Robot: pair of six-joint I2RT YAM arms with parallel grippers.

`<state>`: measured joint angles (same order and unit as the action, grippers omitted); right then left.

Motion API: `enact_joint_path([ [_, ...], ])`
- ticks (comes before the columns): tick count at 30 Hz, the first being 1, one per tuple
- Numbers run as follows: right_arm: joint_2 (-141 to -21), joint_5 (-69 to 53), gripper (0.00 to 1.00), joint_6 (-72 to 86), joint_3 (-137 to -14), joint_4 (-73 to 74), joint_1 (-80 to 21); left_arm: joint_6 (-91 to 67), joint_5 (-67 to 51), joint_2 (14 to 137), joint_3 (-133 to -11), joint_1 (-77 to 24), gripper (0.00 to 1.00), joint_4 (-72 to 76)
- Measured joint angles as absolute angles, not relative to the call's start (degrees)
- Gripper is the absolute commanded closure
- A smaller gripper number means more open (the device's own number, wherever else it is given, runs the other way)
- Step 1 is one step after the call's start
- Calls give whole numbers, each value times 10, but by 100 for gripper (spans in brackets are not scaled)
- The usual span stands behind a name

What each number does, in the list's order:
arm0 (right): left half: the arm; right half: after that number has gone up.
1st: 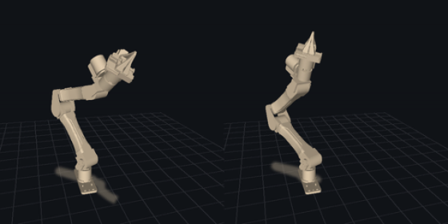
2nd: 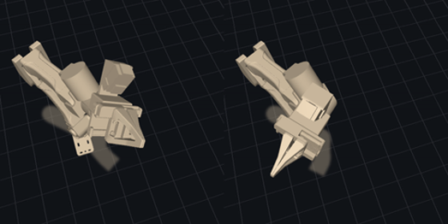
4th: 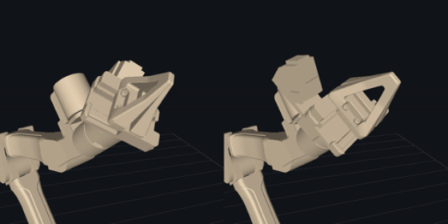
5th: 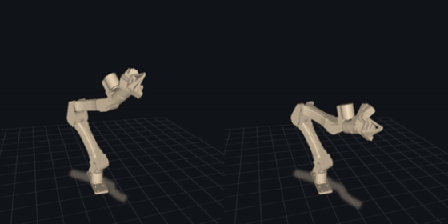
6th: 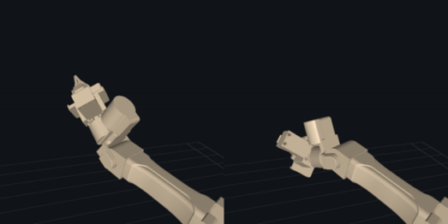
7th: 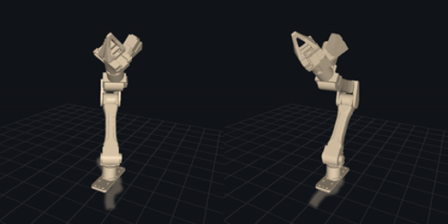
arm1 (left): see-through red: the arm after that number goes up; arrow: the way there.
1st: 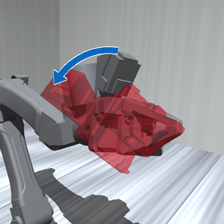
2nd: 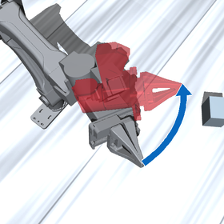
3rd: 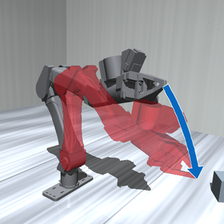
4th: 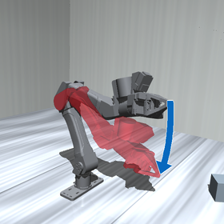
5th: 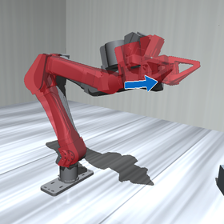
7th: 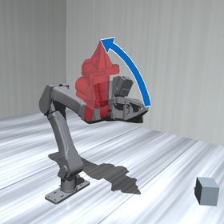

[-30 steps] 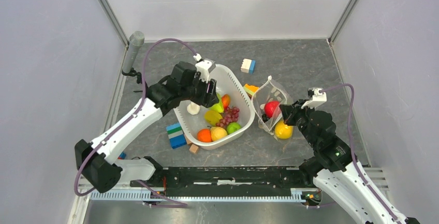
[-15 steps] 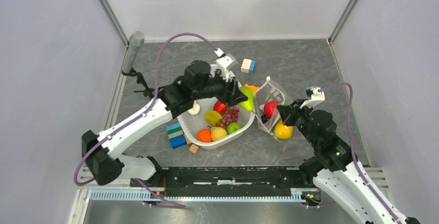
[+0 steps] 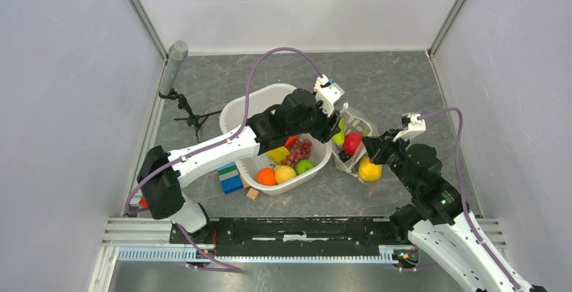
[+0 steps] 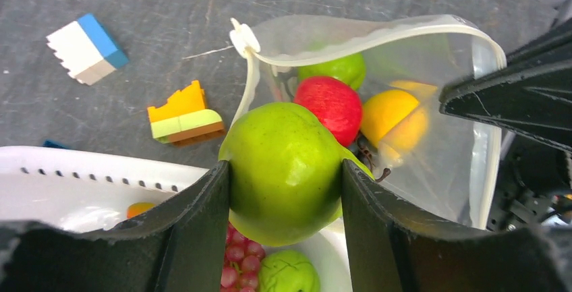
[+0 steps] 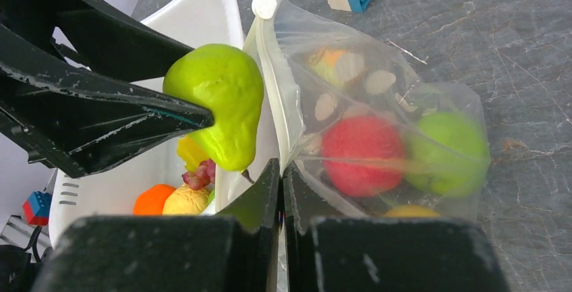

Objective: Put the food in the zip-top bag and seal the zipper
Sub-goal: Place the fake fruit in the zipper food storage bag.

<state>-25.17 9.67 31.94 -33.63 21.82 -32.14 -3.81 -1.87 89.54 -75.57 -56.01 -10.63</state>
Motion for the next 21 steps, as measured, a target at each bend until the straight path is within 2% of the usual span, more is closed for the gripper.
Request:
enact_joint_path([
  [12, -260, 76, 94, 319, -336, 210, -321, 28, 39, 929, -773, -624, 47, -65],
  [21, -260, 82, 94, 319, -336, 210, -321, 46, 49, 988, -796, -640, 38, -48],
])
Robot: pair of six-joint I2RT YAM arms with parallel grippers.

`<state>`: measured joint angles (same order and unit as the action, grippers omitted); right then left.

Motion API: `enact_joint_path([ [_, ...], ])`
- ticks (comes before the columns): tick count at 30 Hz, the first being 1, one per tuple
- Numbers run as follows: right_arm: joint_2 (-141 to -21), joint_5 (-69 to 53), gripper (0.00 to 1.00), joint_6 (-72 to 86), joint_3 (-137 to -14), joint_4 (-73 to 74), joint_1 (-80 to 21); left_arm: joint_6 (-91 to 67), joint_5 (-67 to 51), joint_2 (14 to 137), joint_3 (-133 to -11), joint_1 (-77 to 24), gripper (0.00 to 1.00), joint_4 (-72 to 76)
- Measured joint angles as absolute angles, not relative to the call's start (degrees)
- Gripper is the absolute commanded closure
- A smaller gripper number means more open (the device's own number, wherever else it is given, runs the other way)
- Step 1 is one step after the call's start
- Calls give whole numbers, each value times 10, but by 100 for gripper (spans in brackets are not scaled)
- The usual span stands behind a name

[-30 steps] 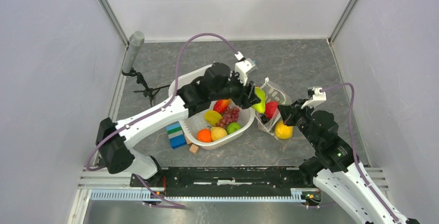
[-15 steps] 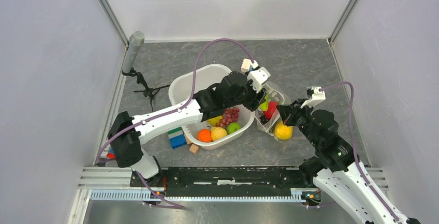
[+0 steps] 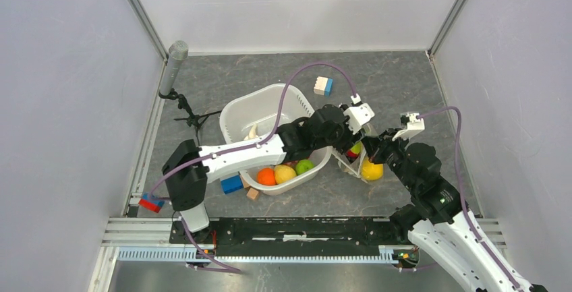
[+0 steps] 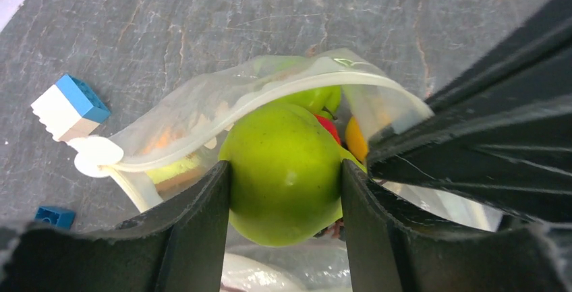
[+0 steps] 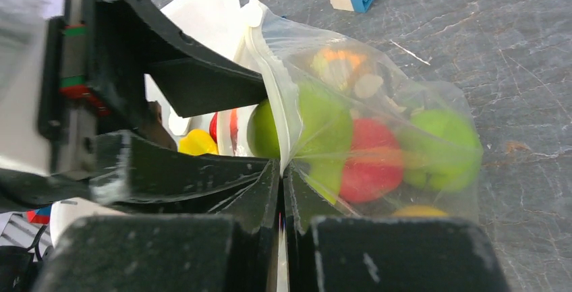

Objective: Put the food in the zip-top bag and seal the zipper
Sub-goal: Place the fake fruit in the zipper food storage bag.

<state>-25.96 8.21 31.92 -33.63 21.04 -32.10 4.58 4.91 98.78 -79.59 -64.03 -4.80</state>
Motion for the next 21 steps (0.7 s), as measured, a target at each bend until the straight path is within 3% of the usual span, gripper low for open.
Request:
enact_joint_path([
  [3, -259, 93, 94, 319, -336, 211, -321, 53, 57, 1010, -809, -639, 10, -46],
  [5, -257, 100, 94, 319, -336, 210, -320, 55, 54, 1018, -813, -638, 1, -45],
  [13, -235, 132, 94, 332, -334, 219, -320, 33, 1, 1003, -796, -638, 0, -28],
  [21, -189, 245, 94, 400, -311, 248, -321, 24, -45, 865, -739, -638, 0, -22],
])
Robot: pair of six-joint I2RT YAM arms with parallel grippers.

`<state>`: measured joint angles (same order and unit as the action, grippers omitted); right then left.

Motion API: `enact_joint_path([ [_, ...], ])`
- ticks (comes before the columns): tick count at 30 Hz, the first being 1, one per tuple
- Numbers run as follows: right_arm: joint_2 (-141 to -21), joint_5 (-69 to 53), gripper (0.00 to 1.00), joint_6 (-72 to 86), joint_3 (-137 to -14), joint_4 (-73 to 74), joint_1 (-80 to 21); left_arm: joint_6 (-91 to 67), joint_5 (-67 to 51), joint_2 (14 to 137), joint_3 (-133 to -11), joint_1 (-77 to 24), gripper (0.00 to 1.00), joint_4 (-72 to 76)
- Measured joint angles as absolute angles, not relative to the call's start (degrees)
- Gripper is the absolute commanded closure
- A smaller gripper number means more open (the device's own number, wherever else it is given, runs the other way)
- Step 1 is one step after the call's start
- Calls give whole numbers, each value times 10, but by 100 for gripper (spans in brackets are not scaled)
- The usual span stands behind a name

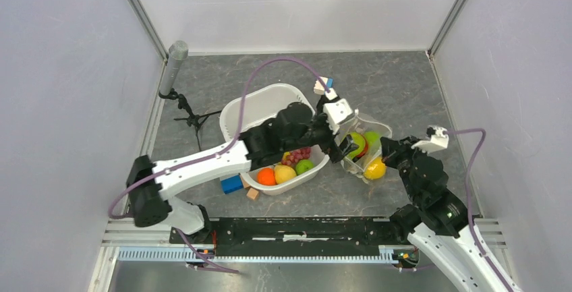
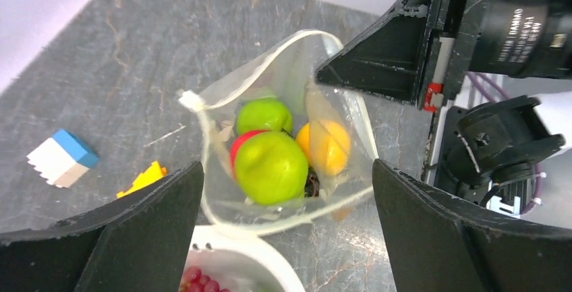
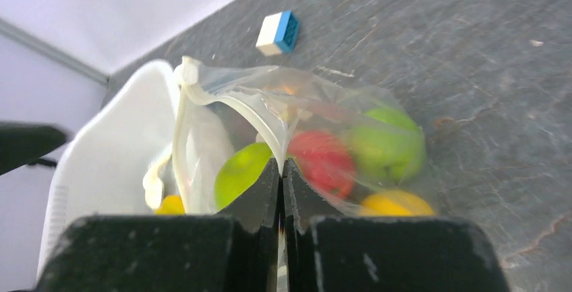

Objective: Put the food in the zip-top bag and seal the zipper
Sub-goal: Place the fake fruit in the zipper food storage bag, then pick up the fake vegetable from the bin.

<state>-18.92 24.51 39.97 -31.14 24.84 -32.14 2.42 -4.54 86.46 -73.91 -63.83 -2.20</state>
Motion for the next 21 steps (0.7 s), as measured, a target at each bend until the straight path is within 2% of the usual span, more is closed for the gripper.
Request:
enact_joint_path([
  [5, -122, 317, 92, 429, -295, 273, -321, 21, 2, 776, -688, -638, 0, -10],
  [9, -134, 321, 92, 421, -295, 274, -321, 2, 77, 753, -654, -622, 0, -27],
  [15, -197, 255, 92, 403, -295, 248, -321, -86, 150, 757, -614, -511, 0, -105],
  [21, -212, 218, 92, 391, -295, 227, -321, -170, 195, 788, -596, -415, 0, -163],
])
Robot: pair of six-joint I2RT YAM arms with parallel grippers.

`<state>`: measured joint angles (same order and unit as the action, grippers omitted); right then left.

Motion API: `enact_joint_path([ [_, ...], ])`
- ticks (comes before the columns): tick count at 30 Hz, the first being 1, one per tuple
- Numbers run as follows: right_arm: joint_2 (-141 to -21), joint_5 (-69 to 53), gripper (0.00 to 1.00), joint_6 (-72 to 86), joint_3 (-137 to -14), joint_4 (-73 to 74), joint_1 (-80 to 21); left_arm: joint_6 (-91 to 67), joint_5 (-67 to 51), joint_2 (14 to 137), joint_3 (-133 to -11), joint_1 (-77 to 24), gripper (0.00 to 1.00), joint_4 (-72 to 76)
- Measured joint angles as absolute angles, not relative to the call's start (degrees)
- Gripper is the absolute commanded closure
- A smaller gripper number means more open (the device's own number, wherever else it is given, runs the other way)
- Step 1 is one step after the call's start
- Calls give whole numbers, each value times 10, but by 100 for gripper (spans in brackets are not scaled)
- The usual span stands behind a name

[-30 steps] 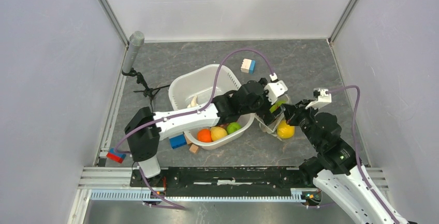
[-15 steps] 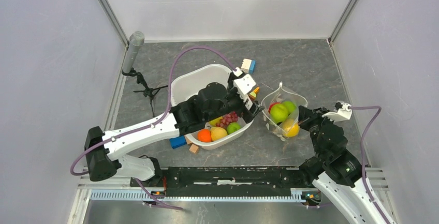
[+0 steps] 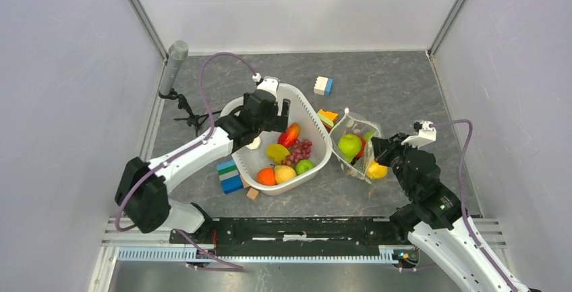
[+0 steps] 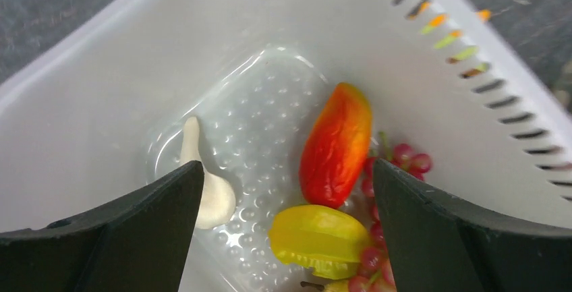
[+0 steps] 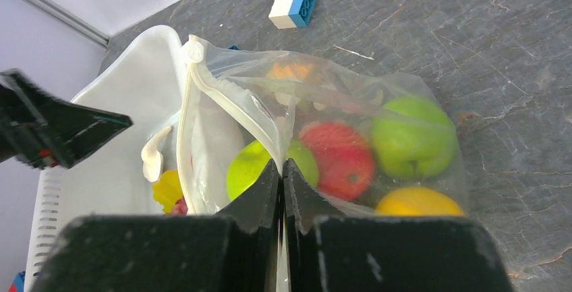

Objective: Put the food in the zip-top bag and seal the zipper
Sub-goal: Pick up the fake vegetable from the bin.

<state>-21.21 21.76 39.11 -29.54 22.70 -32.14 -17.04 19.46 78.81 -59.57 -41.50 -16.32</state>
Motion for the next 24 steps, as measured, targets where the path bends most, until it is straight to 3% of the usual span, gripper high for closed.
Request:
enact_joint_path([
  [14, -213, 208, 91, 375, -295, 222, -321, -251, 252, 938, -604, -334, 1, -242],
  [21, -223, 208, 91, 369, -295, 215, -321, -262, 258, 987, -615, -320, 14, -243],
  [24, -223, 208, 91, 369, -295, 215, -321, -265, 251, 1004, -615, -317, 27, -242],
])
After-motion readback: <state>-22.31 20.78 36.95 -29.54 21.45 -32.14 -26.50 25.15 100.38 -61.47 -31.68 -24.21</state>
